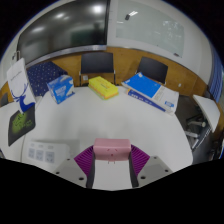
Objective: Unplug charger
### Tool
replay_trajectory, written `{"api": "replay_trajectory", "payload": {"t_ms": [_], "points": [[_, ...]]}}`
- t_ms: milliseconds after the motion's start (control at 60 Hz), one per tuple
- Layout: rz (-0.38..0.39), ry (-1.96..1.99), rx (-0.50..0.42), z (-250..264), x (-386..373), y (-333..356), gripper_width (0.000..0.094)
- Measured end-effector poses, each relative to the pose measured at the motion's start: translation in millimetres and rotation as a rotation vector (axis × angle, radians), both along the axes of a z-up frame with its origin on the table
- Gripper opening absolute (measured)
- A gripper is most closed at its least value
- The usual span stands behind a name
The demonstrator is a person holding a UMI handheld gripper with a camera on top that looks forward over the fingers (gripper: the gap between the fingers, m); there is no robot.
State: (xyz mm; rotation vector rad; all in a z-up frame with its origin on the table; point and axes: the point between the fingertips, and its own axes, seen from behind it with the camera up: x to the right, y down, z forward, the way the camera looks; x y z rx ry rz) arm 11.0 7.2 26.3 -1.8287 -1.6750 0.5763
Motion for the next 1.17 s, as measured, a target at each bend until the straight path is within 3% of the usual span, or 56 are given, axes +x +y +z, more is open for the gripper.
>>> {"api": "replay_trajectory", "payload": {"t_ms": [183, 283, 317, 467, 750, 883, 1167], "points": [[0.026, -0.087, -0.012, -49, -8, 3, 0.0607], [0.017, -0.068, -0.004, -41, -8, 7, 0.0886], [0.017, -0.062, 0.0, -32, -5, 6, 0.0834], [0.023, 0.006, -0.008, 46, 39, -9, 0.0853], [-0.001, 0.097, 0.0, 197, 209, -52, 0.085], [-0.027, 0.106, -0.027, 213, 259, -69, 0.0859], [-0.014, 0.139, 0.029, 215, 274, -80, 0.0857]]}}
